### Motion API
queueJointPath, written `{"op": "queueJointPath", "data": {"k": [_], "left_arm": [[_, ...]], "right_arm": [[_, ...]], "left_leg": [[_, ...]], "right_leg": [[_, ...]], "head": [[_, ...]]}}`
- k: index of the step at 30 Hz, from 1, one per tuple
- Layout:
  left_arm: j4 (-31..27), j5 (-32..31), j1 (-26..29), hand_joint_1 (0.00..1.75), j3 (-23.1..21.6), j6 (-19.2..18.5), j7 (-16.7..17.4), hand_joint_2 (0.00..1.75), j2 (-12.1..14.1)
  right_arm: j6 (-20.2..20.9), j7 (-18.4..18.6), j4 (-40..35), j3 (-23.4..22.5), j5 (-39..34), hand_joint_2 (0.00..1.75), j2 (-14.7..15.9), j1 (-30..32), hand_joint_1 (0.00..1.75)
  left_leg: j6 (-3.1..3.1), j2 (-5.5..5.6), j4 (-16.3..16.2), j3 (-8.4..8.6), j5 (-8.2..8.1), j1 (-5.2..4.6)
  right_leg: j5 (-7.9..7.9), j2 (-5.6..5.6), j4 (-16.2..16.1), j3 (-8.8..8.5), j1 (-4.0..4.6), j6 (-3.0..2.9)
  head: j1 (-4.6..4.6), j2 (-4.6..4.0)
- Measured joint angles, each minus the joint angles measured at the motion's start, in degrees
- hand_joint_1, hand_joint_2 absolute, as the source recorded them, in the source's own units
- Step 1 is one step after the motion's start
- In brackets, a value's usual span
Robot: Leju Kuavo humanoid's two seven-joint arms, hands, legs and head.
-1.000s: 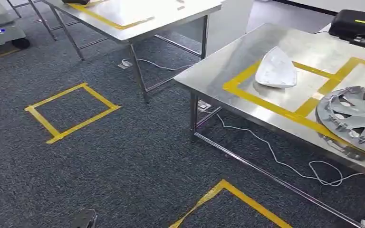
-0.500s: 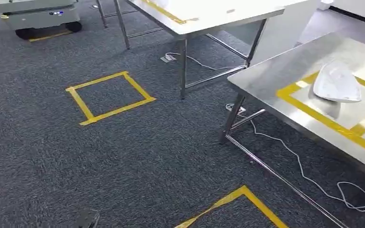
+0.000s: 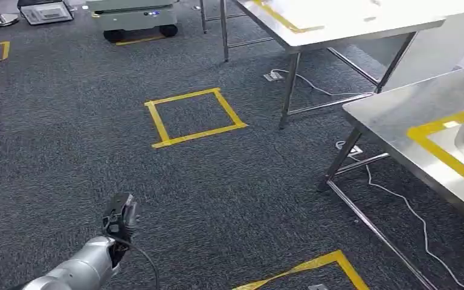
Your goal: Take the parts from the cabinet and place them on the table.
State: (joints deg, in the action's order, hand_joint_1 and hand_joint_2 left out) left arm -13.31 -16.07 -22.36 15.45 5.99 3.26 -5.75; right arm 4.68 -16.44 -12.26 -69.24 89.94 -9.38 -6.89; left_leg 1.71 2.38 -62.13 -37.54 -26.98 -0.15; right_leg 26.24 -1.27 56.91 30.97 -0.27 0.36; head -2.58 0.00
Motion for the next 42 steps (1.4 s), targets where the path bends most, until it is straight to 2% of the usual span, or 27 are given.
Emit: {"op": "queueJointPath", "data": {"k": [2,4,6,7,8,9,10,13,15,17,19,20,22,23,24,25,28,30,31,33,34,35,37,38,39,40,42], "left_arm": [[-0.1,0.0,-0.1,0.0,0.0,0.2,-0.1,0.0,-0.1],[-0.1,0.0,0.0,0.0,0.1,0.3,-0.1,0.0,0.0],[-0.1,0.0,0.0,0.0,0.2,0.2,-0.1,0.0,0.1],[-0.2,0.0,0.0,0.0,0.2,0.2,-0.1,0.0,0.2],[-0.3,0.0,-0.1,0.0,0.3,0.0,-0.1,0.0,0.1],[-0.3,0.0,-0.4,0.0,0.3,-0.1,-0.1,0.0,-0.1],[-0.3,0.1,-0.4,0.0,0.3,-0.1,-0.1,0.0,-0.2],[-0.3,0.3,-0.1,0.0,0.3,-0.1,-0.1,0.0,0.1],[-0.5,0.3,-0.3,0.0,0.4,-0.2,-0.1,0.0,0.2],[-0.5,0.3,-0.4,0.0,0.5,-0.4,-0.1,0.0,0.1],[-0.5,0.3,-0.1,0.0,0.5,-0.7,0.0,0.0,0.2],[-0.5,0.4,0.0,0.0,0.5,-0.8,0.0,0.0,0.2],[-0.5,0.3,0.0,0.0,0.5,-1.1,0.0,0.0,0.3],[-0.5,0.3,0.0,0.0,0.5,-1.2,0.0,0.0,0.3],[-0.6,0.3,-0.1,0.0,0.5,-1.2,0.0,0.0,0.3],[-0.6,0.3,-0.1,0.0,0.5,-1.3,0.0,0.0,0.3],[-0.6,0.3,0.3,0.0,0.6,-1.4,0.0,0.0,0.9],[-0.6,0.4,0.4,0.0,0.6,-1.8,0.0,0.0,0.9],[-0.6,0.4,0.2,0.0,0.6,-2.0,0.0,0.0,1.0],[-0.6,0.4,0.4,0.0,0.6,-2.2,0.0,0.0,1.0],[-0.6,0.4,0.7,0.0,0.6,-2.3,0.0,0.0,1.3],[-0.6,0.4,0.8,0.0,0.6,-2.4,0.0,0.0,1.4],[-0.6,0.4,0.8,0.0,0.6,-2.7,0.0,0.0,1.9],[-0.6,0.4,0.8,0.0,0.6,-2.8,0.0,0.0,2.1],[-0.6,0.4,0.5,0.0,0.6,-2.9,0.0,0.0,2.0],[-0.6,0.4,0.4,0.0,0.6,-3.0,0.0,0.0,2.0],[-0.6,0.5,0.9,0.0,0.7,-3.0,0.0,0.0,2.4]], "right_arm": [[0.0,0.1,0.1,0.5,0.0,0.0,0.0,0.1,0.0],[0.0,0.2,0.2,1.1,0.0,0.0,0.1,0.1,0.0],[0.0,0.3,0.2,1.5,0.0,0.0,0.1,-0.2,0.0],[0.0,0.3,0.2,1.7,0.0,0.0,0.1,-0.3,0.0],[0.0,0.4,0.2,2.0,0.0,0.0,0.2,-0.4,0.0],[0.0,0.5,0.3,2.2,0.0,0.0,0.3,-0.5,0.0],[0.0,0.7,0.3,2.4,0.0,0.0,0.3,-0.6,0.0],[0.1,0.8,0.3,2.9,0.0,0.0,0.3,-0.9,0.0],[0.2,0.8,0.3,3.1,0.0,0.0,0.3,-1.1,0.0],[0.2,0.9,0.4,3.4,0.0,0.0,0.3,-0.9,0.0],[0.2,1.1,0.5,3.7,0.1,0.0,0.3,-0.8,0.0],[0.2,1.1,0.6,3.8,0.0,0.0,0.4,-0.8,0.0],[0.2,1.1,0.6,4.0,0.0,0.0,0.4,-1.0,0.0],[0.2,1.1,0.6,4.1,0.0,0.0,0.4,-1.1,0.0],[0.2,1.1,0.6,4.2,0.0,0.0,0.4,-1.1,0.0],[0.2,1.2,0.6,4.3,0.0,0.0,0.4,-1.2,0.0],[0.3,1.2,0.6,4.9,0.0,0.0,0.4,-1.3,0.0],[0.3,1.3,0.6,5.6,0.0,0.0,0.4,-1.4,0.0],[0.3,1.3,0.6,5.7,0.0,0.0,0.4,-1.4,0.0],[0.3,1.4,0.6,6.0,0.0,0.0,0.4,-1.3,0.0],[0.3,1.6,0.6,6.3,0.0,0.0,0.4,-1.3,0.0],[0.3,1.6,0.6,6.6,0.0,0.0,0.4,-1.3,0.0],[0.3,1.7,0.7,7.1,0.0,0.0,0.3,-1.3,0.0],[0.3,1.7,0.8,7.2,0.0,0.0,0.2,-1.4,0.0],[0.3,1.7,0.8,7.2,0.0,0.0,0.3,-1.4,0.0],[0.3,1.8,0.8,7.2,0.0,0.0,0.3,-1.5,0.0],[0.2,1.8,0.8,7.5,0.0,0.0,0.3,-1.7,0.0]], "left_leg": [[0.49,-1.44,-9.1,-4.3,-3.9,0.2],[0.81,-1.63,-11.6,-5.46,-3.58,0.45],[1.0,-2.35,-4.4,-1.68,0.86,0.72],[1.15,-4.13,0.5,1.08,2.95,0.73],[1.42,-7.74,4.2,3.26,3.54,0.64],[0.66,-7.41,5.5,3.51,2.98,0.22],[-0.27,-6.65,5.2,3.1,3.09,0.29],[-1.65,-4.41,5.4,2.96,3.33,0.25],[-2.33,-3.13,5.4,2.92,3.46,0.37],[-2.74,-1.47,5.4,2.82,3.51,0.21],[-2.8,0.27,5.4,2.82,3.55,0.02],[-2.77,1.21,5.4,2.84,3.58,0.0],[-2.59,2.92,5.4,2.94,3.7,0.05],[-2.47,3.59,5.4,2.94,3.77,0.16],[-2.13,4.18,5.1,2.61,3.84,-0.12],[-1.73,4.84,5.2,2.28,4.17,0.26],[-0.55,6.72,5.7,1.89,4.86,0.63],[-0.45,1.06,2.2,0.21,1.85,0.21],[-0.19,-0.4,-2.1,-1.89,-0.52,0.17],[0.21,-1.41,-10.5,-5.77,-3.82,0.31],[0.45,-1.5,-12.0,-6.45,-3.77,0.45],[0.6,-1.6,-10.6,-5.63,-2.47,0.62],[0.87,-2.98,-2.1,-0.83,1.85,0.81],[1.04,-5.26,2.5,2.02,3.42,0.8],[1.45,-7.97,5.4,3.56,2.99,0.48],[0.13,-6.66,5.3,3.29,3.05,0.52],[-0.54,-5.44,5.2,2.99,2.93,0.22]], "right_leg": [[0.05,1.9,0.0,0.19,0.13,-0.07],[0.07,3.53,0.0,0.28,0.08,-0.05],[0.27,5.16,0.1,0.17,-0.02,0.25],[0.46,5.81,0.1,0.01,-0.09,0.55],[0.73,6.35,0.3,-0.03,0.4,0.97],[1.21,7.02,1.0,0.16,0.68,1.42],[1.22,7.59,0.8,-0.06,0.8,1.53],[1.64,9.12,0.5,-0.35,0.43,2.38],[5.0,3.27,5.6,1.86,0.09,2.69],[9.17,1.55,15.5,6.55,0.18,2.64],[9.42,1.24,19.6,9.19,0.28,2.26],[7.48,1.1,17.4,8.54,0.31,2.0],[2.04,-0.24,7.7,4.21,0.28,1.44],[0.27,-2.57,3.3,2.09,0.19,1.26],[0.89,-4.8,1.4,1.44,-0.19,1.17],[0.76,-3.94,1.4,1.06,0.08,1.39],[0.17,-2.25,0.9,0.95,0.32,0.48],[-0.32,-0.65,0.1,0.63,0.18,-0.25],[-0.32,0.25,0.1,0.71,0.28,-0.28],[-0.23,2.05,0.1,0.83,0.32,-0.41],[-0.22,3.01,0.2,0.86,0.29,-0.4],[-0.19,3.79,0.2,0.85,0.25,-0.36],[0.01,5.36,0.2,0.75,0.11,-0.04],[0.19,6.03,0.4,0.62,0.12,0.26],[0.61,6.55,0.9,0.72,0.79,0.8],[0.78,7.19,1.0,0.86,0.86,1.04],[0.88,8.47,0.8,0.4,0.81,1.44]], "head": [[0.04,0.0],[-0.13,0.0],[-0.19,0.0],[-0.22,0.0],[-0.41,0.0],[-0.98,0.0],[-0.32,0.0],[-0.13,0.0],[0.31,0.0],[0.4,0.0],[0.37,0.0],[0.4,0.0],[0.42,0.0],[0.4,0.0],[0.35,0.0],[0.37,0.0],[0.29,0.0],[-0.07,0.0],[-0.11,0.0],[-0.11,0.0],[-0.2,0.0],[-0.28,0.0],[-0.3,0.0],[-0.37,0.0],[-0.81,0.0],[-0.87,0.02],[-0.17,0.0]]}}
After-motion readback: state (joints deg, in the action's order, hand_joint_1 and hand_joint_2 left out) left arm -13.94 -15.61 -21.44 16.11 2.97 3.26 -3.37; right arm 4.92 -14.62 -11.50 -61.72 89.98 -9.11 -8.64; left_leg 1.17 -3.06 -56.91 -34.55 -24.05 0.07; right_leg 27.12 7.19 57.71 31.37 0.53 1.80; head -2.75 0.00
